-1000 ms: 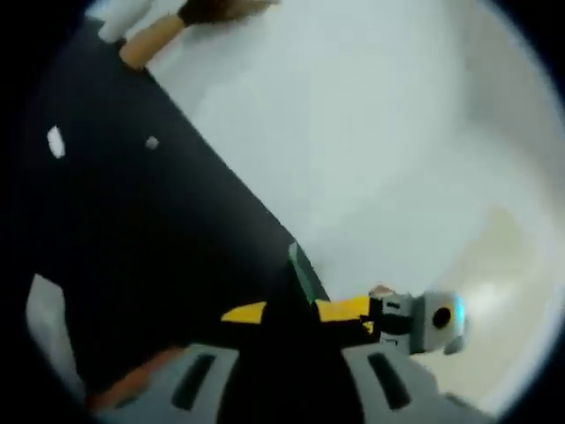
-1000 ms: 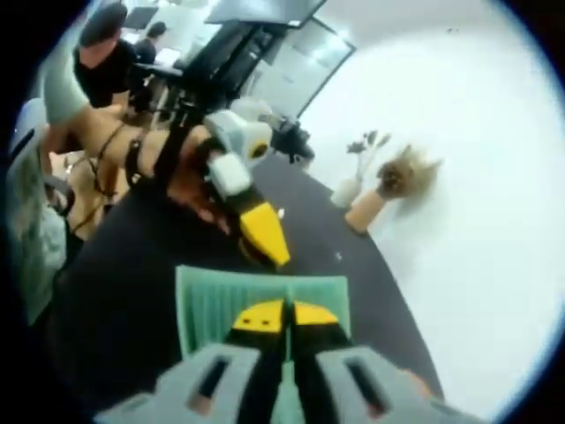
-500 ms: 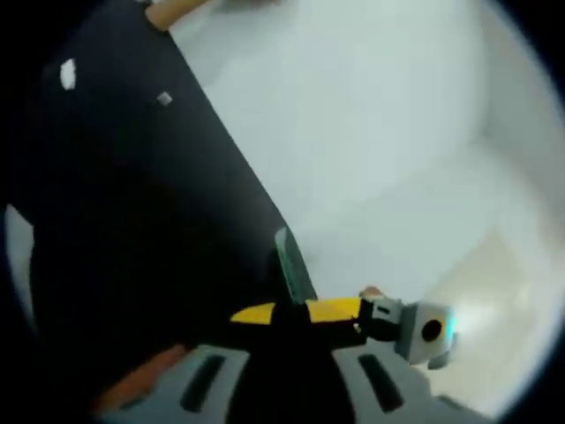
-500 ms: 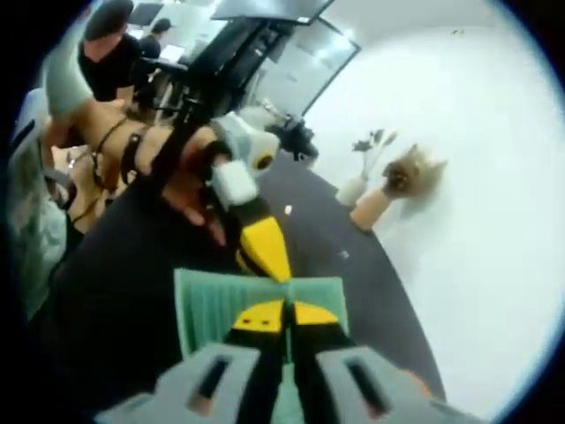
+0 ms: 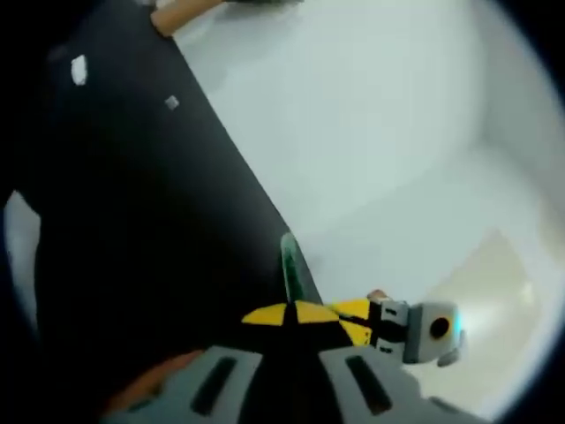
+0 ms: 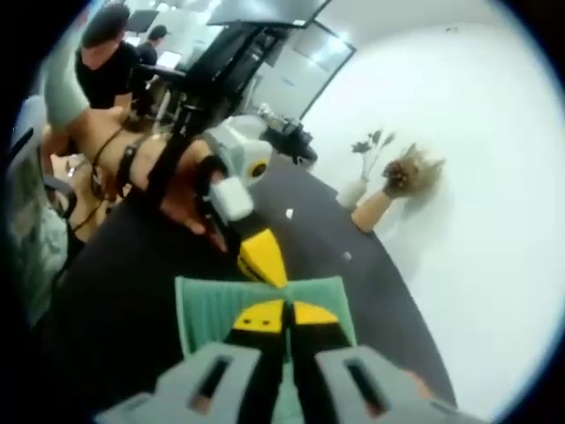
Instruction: Pick up the broom and sweep the trash on the tabletop into the dustpan.
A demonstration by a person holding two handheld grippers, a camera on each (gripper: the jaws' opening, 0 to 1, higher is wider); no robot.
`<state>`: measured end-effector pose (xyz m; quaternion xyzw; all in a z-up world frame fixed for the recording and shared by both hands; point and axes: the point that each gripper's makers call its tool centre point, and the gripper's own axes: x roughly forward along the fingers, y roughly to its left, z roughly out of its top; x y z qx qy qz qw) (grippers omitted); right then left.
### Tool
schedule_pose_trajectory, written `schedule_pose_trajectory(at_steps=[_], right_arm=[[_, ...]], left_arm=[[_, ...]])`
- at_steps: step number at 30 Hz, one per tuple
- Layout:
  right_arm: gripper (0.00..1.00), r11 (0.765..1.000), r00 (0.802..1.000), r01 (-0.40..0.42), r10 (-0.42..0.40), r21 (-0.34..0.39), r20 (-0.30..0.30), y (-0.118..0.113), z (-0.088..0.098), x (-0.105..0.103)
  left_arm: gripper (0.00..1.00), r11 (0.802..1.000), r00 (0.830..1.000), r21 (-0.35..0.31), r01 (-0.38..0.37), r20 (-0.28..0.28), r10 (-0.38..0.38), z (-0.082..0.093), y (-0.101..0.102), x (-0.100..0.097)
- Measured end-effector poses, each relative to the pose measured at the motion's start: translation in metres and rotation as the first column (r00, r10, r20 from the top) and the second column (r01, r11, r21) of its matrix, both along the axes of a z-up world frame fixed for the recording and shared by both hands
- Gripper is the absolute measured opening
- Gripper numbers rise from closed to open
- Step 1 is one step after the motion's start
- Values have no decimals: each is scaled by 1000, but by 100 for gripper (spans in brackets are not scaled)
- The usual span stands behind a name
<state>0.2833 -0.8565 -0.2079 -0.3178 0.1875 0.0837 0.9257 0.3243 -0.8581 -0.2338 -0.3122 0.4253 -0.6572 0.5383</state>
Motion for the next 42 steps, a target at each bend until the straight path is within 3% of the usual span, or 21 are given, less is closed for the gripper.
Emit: schedule_pose_trajectory(at_steps=[4,6,8,19,24,29,31,32,33,36,40,42], right_arm=[[1,1000,1000,12,-13,25,21,-4,6,-2],[0,999,995,26,-29,32,95,-7,21,0],[0,993,993,2,-17,121,120,-2,32,-6],[1,995,989,14,-28,99,142,-6,30,-7],[1,995,984,20,-37,98,177,-4,36,-5],[1,995,978,20,-39,93,203,0,39,1],[1,996,978,18,-36,87,208,2,39,4],[1,996,978,18,-35,86,207,4,39,5],[1,997,978,18,-34,79,205,5,39,6],[1,997,979,21,-36,76,203,6,37,8],[1,996,979,33,-49,84,197,3,36,10],[1,992,982,42,-62,118,179,3,34,13]], left_arm=[[1,1000,1000,2,-6,22,6,-1,0,-2],[1,1000,997,15,-13,70,12,-4,-1,-2],[1,1000,997,12,-13,73,13,-5,-1,-1],[1,1000,999,8,-11,33,11,-3,4,-2],[1,999,997,25,-34,75,32,0,8,6],[2,995,991,71,-76,117,68,-13,17,10],[3,993,983,60,-97,165,86,-17,19,14],[4,994,980,60,-91,180,79,-16,20,10],[5,994,970,59,-93,232,76,-15,22,10],[24,992,945,29,-119,311,104,-3,25,15],[26,983,924,-24,-183,338,180,21,37,32],[26,985,933,-48,-164,315,171,31,43,27]])
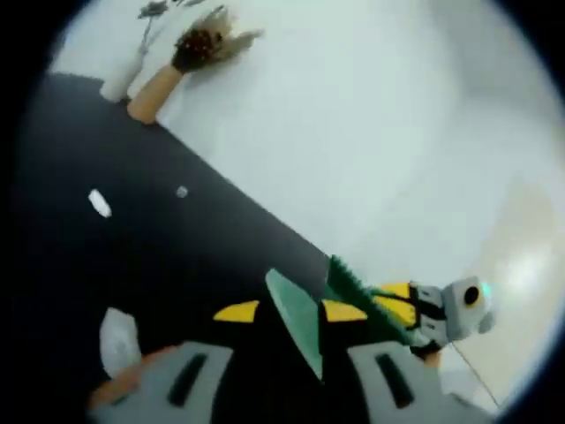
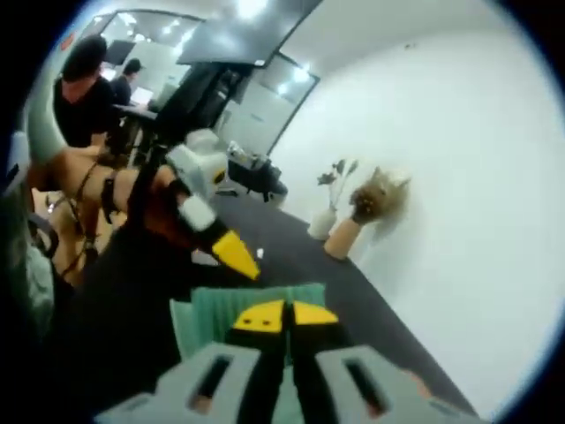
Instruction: Pick up the broom and sweep the trash on the tabletop into the dustpan.
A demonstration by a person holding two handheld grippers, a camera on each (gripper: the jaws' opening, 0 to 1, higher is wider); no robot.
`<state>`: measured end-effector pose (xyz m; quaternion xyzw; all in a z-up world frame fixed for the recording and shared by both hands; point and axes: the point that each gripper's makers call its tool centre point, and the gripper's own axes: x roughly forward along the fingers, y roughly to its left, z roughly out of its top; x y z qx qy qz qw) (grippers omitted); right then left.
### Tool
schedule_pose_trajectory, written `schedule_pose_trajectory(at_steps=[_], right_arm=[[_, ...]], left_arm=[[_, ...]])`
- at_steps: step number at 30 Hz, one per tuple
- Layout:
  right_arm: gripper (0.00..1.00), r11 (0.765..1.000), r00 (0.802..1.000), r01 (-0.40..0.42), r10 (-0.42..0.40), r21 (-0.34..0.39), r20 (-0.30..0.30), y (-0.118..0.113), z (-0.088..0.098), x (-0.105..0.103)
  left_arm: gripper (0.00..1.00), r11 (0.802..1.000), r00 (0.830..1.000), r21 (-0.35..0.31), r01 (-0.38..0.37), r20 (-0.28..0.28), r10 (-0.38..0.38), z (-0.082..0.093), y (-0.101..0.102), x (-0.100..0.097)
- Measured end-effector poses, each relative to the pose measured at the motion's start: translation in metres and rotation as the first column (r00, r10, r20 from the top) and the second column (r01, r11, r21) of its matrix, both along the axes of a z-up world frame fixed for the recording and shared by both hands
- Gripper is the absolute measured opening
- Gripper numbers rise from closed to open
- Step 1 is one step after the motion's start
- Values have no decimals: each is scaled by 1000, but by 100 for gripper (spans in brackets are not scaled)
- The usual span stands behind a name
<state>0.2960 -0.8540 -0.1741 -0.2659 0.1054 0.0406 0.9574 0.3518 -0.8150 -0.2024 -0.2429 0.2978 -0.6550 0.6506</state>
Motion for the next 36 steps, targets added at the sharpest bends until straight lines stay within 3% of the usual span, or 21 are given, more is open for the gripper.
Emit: schedule_pose_trajectory(at_steps=[1,6,9,13,16,22,27,32,36], right_arm=[[1,999,1000,9,-9,34,-13,-2,-1,2],[1,984,992,36,-13,177,-127,-7,-12,10],[1,983,979,25,12,181,-202,-10,-15,14],[2,977,926,-18,96,213,-364,-17,-18,17],[2,986,902,-43,108,162,-418,-24,-17,24],[2,992,891,-34,84,119,-447,-27,-8,34],[2,995,891,-53,87,88,-445,-15,-9,35],[2,996,887,-55,78,63,-455,-9,-17,35],[2,996,886,-58,82,66,-456,-7,-18,36]], left_arm=[[26,999,999,-20,27,-29,-28,6,3,-7],[25,996,996,-45,73,-50,-75,10,7,-30],[25,993,988,-64,101,-112,-108,11,7,-41],[25,992,981,-76,102,-155,-113,12,8,-46],[25,990,974,-84,110,-190,-124,13,8,-51],[28,989,960,-86,123,-244,-141,17,1,-58],[35,987,924,-123,98,-356,-136,35,-12,-41],[37,990,896,-119,80,-427,-124,28,-18,-34],[31,992,892,-98,77,-437,-113,19,-22,-28]])
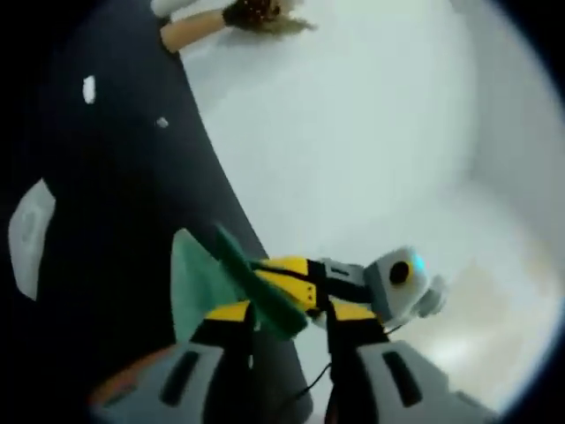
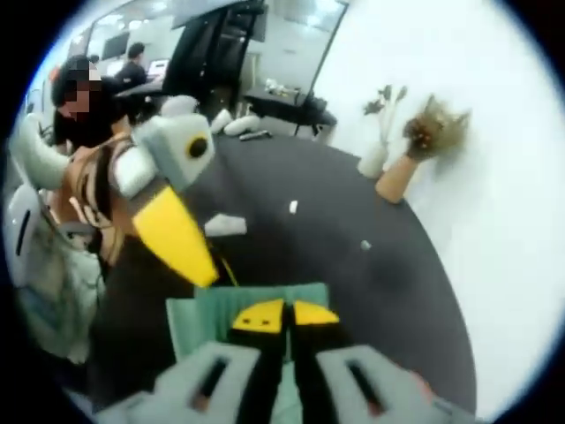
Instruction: Pick up the broom and sweep the trash on the tabletop into the dustpan.
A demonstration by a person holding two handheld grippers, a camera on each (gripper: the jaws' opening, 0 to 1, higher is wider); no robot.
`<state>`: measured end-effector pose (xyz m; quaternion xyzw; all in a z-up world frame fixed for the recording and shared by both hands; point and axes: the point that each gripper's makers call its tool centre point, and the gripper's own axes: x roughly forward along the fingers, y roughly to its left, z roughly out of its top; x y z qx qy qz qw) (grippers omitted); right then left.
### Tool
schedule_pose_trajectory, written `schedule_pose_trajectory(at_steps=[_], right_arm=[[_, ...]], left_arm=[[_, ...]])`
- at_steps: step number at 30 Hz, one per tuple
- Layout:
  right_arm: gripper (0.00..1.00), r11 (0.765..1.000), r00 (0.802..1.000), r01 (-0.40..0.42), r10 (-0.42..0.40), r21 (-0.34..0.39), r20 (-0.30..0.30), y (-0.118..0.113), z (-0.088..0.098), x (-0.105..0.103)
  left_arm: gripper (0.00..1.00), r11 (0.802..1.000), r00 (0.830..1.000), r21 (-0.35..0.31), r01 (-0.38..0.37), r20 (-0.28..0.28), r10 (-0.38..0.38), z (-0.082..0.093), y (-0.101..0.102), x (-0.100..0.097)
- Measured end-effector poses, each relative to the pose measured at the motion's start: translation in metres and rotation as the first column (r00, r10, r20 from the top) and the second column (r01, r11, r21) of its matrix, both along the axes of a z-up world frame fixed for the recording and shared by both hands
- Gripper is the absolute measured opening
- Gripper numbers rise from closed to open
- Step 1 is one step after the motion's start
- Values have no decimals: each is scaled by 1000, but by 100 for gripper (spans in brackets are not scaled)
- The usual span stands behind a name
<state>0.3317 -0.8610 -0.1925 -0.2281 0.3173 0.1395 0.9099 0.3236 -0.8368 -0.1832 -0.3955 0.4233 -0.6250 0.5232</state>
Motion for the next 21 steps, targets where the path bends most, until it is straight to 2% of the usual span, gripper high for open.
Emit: schedule_pose_trajectory(at_steps=[3,7,11,16,18,21], right_arm=[[2,1000,1000,-1,1,-4,1,4,-3,0],[2,1000,1000,2,-2,-22,-4,5,-8,-3],[2,1000,1000,3,-3,-20,5,3,-7,-2],[4,1000,1000,-8,8,-25,5,2,-10,-3],[5,1000,1000,-24,24,-8,12,3,-9,-2],[6,999,999,-32,32,13,23,2,-8,-3]], left_arm=[[23,1000,1000,20,0,4,0,-5,-4,7],[4,999,999,47,-10,53,7,-12,-1,5],[3,999,998,36,-11,61,9,-12,-1,5],[2,999,993,31,-7,116,4,-16,2,-2],[2,1000,990,26,-2,138,-2,-17,3,-4],[2,1000,990,20,3,141,-6,-19,5,-6]])
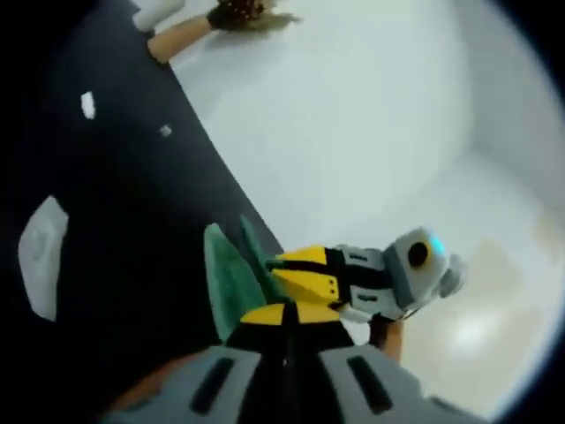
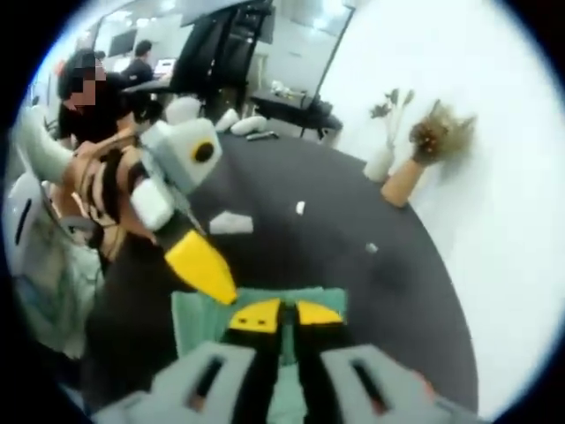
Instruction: Pick up the broom and sweep the trash on the tabletop into the dustpan.
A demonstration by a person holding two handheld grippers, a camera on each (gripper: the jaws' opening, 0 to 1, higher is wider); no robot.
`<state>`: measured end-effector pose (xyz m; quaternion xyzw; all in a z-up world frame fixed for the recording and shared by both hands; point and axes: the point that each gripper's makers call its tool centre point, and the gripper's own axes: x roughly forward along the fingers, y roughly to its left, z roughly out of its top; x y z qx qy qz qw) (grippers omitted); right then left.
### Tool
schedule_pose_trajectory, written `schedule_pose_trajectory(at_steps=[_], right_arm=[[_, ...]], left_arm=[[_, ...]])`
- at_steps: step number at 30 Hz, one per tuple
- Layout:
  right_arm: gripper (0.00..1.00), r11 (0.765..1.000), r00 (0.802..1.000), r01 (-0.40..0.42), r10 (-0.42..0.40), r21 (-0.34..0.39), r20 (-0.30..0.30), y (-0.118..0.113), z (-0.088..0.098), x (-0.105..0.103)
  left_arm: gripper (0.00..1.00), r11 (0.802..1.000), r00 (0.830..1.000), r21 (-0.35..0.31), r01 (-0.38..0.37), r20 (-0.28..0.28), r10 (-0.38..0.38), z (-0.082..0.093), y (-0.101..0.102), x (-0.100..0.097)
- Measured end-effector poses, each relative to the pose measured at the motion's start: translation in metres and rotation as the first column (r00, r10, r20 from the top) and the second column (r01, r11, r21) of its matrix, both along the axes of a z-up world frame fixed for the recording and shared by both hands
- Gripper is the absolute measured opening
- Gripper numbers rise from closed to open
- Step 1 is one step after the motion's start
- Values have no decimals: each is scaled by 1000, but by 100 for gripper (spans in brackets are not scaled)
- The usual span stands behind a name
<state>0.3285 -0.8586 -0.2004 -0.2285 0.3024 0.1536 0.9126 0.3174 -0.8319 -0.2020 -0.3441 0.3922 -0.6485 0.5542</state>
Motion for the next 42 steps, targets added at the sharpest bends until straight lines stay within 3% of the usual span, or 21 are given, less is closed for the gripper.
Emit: schedule_pose_trajectory(at_steps=[5,8,13,15,17,18,23,27,33,38,42], right_arm=[[6,997,1000,12,-13,71,18,-10,5,-5],[9,991,1000,16,-16,134,-5,-19,4,-8],[15,977,988,-35,66,212,-142,-14,-26,-18],[16,961,979,-39,91,273,-182,-11,-35,-18],[19,963,981,-40,89,266,-175,-19,-36,-11],[19,950,973,-49,115,307,-199,-12,-37,-13],[18,958,944,-52,139,282,-300,-9,-48,-5],[9,959,912,-45,154,279,-379,3,-55,-4],[1,960,914,-16,128,280,-385,-1,-55,3],[1,952,956,50,42,302,-290,-16,-40,12],[0,958,979,84,-29,275,-200,-27,-29,14]], left_arm=[[2,1000,1000,-9,-5,1,5,0,4,5],[2,1000,1000,-4,-1,-2,1,-2,4,5],[2,1000,1000,2,5,-12,-5,-6,5,6],[2,1000,1000,2,7,-18,-7,-8,6,6],[2,1000,1000,9,8,-13,-8,-10,5,6],[2,1000,1000,13,9,-12,-9,-12,5,6],[2,1000,1000,28,4,-19,-4,-19,5,12],[2,1000,999,22,0,-34,0,-20,5,13],[2,1000,999,24,-1,-37,2,-23,5,15],[3,1000,993,16,-13,-119,15,-24,6,23],[7,999,998,28,-42,-51,44,-20,5,28]])
